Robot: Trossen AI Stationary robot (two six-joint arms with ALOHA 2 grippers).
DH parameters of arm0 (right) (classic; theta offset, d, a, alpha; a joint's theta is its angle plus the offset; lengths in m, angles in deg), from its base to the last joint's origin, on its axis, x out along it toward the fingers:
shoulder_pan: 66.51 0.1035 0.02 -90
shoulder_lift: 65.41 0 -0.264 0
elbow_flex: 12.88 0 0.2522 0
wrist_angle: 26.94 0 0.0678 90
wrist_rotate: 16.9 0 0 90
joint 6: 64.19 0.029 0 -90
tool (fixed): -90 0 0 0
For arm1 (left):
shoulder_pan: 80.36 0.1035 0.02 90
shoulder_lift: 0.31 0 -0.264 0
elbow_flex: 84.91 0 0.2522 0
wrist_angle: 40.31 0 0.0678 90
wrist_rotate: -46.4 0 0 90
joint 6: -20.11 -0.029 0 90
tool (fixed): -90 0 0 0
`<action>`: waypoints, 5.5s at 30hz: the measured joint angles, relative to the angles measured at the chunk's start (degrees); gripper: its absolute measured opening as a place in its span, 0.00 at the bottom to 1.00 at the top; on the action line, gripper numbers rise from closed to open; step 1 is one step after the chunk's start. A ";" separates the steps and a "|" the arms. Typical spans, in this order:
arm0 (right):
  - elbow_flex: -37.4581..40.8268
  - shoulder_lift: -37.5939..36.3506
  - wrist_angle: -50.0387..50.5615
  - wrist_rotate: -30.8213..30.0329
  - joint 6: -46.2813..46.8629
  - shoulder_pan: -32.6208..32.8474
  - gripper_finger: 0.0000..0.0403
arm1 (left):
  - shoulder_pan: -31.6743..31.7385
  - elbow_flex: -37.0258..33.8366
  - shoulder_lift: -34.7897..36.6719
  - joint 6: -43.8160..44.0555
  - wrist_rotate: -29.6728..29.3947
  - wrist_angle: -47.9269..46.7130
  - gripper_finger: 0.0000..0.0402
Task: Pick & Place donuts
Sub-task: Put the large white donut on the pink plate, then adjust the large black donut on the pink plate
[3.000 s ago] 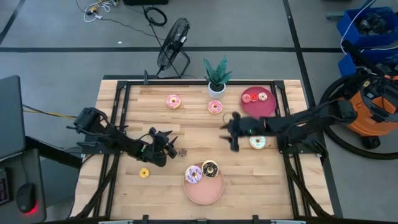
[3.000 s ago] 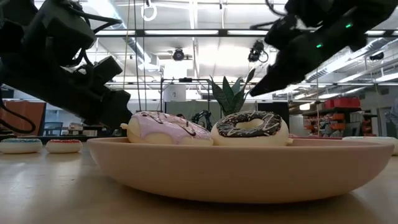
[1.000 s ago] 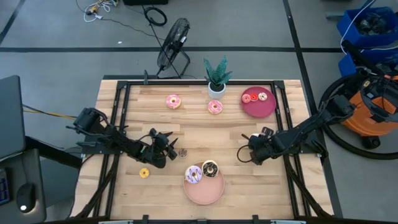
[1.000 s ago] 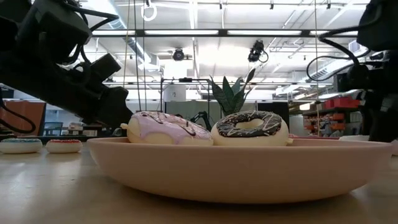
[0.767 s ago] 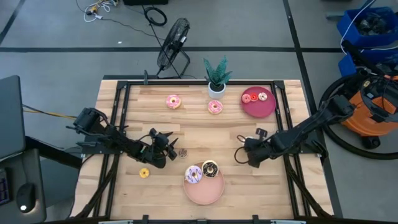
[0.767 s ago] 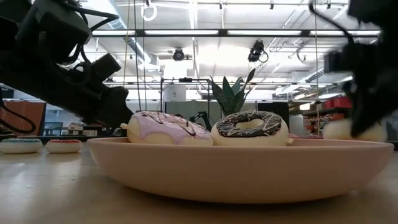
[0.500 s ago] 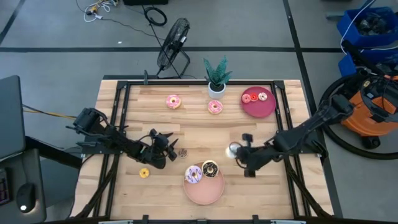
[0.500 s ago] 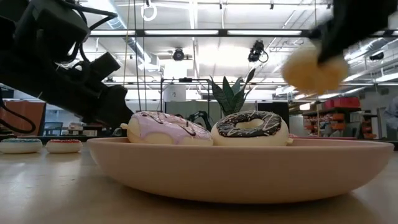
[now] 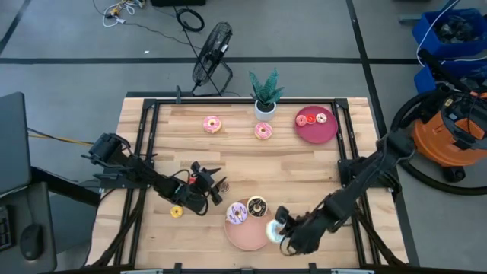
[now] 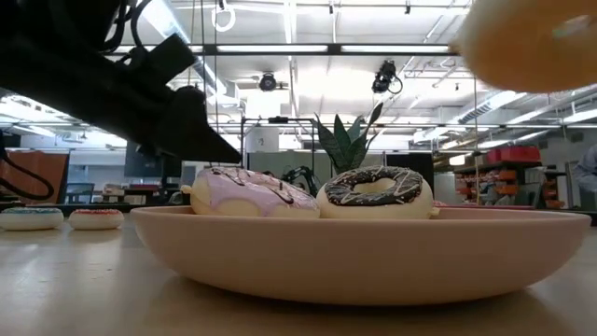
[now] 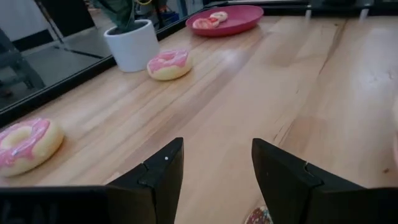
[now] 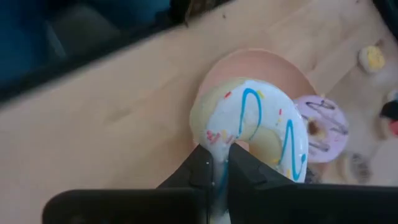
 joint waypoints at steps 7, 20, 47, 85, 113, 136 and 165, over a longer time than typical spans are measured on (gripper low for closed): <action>-8.08 8.86 7.93 -4.57 -13.42 -0.24 0.06 | -0.14 0.41 0.00 -0.83 1.20 -0.10 0.49; -7.78 11.01 9.50 -3.24 -16.63 -5.62 0.07 | -0.55 0.43 0.00 -0.87 1.51 -0.01 0.49; -5.18 11.65 7.73 2.48 -14.07 -7.14 0.44 | -0.55 0.62 0.09 -1.09 1.44 -0.01 0.49; -10.62 11.22 1.28 15.11 10.54 -15.10 0.20 | -0.57 0.65 0.09 -0.72 1.44 0.03 0.49; -10.77 7.01 11.18 1.11 30.05 -17.54 0.15 | -0.57 0.69 0.07 0.11 2.29 0.06 0.49; 2.51 7.56 -8.03 18.73 38.88 -26.81 0.42 | -0.56 0.69 0.04 -0.11 2.53 0.03 0.49; 0.01 7.82 -8.25 18.29 26.51 -26.20 0.05 | -0.57 0.69 0.04 -0.25 2.51 0.01 0.49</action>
